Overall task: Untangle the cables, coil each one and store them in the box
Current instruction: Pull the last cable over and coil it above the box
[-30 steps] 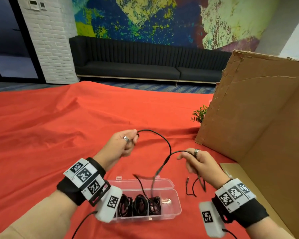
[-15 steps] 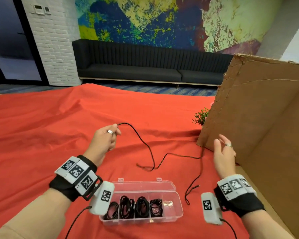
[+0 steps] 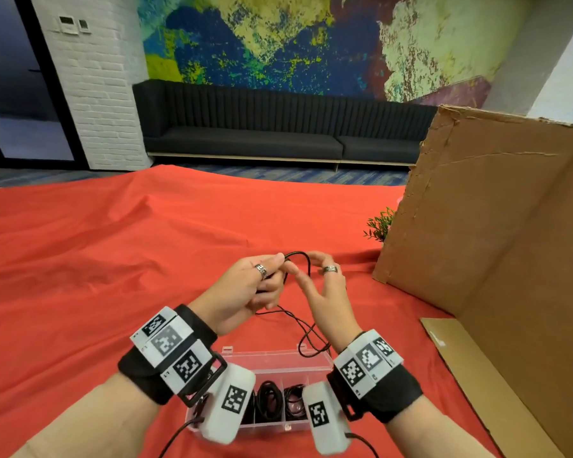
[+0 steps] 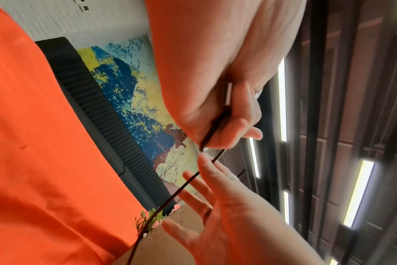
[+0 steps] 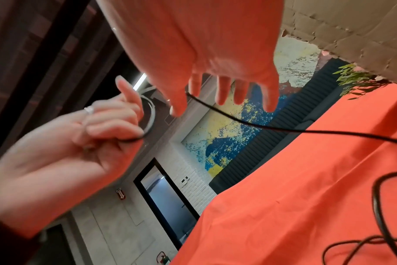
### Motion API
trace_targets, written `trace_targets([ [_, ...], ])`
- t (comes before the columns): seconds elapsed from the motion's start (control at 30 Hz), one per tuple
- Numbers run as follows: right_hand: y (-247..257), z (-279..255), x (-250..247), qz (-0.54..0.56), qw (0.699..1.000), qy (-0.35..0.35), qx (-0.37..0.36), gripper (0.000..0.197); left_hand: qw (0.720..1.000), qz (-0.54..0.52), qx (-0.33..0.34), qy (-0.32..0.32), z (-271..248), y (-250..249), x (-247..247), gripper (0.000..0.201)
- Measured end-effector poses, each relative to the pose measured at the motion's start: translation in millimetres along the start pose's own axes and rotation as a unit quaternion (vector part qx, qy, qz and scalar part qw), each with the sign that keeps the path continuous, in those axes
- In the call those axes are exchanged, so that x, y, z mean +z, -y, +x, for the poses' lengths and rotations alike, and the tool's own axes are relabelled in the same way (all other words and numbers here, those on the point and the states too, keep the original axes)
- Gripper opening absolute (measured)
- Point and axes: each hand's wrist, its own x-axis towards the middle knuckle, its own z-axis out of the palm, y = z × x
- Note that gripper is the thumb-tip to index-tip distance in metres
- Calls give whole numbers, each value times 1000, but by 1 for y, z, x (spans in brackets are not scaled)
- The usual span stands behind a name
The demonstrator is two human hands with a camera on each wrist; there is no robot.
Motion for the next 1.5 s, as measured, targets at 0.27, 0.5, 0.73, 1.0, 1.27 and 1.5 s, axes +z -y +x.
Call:
trace_targets([
  [0.27,23,-36,1,118,938,322,45,32,970,85,201,-103,22,-25,-10,24],
  [0.5,-15,1,-77,-180,957,229,-3,33,698,715,34,-9,14,-12,-63,26],
  [0.73,-18,37,-70,-348,936,31,-35,25,960,217,-46,171,1,-1,-9,29],
  [1.0,28,-37,-17,-225,891,363,-153,25,965,216,135,-60,30,-5,-19,15],
  [1.27,7,32,-71,-282,947,142,-56,25,955,233,-65,170,1,-10,-23,40],
  [1.5,24,-28,-20,-276,867,402,-101,30,991,93,95,-6,20,-15,-4,19],
])
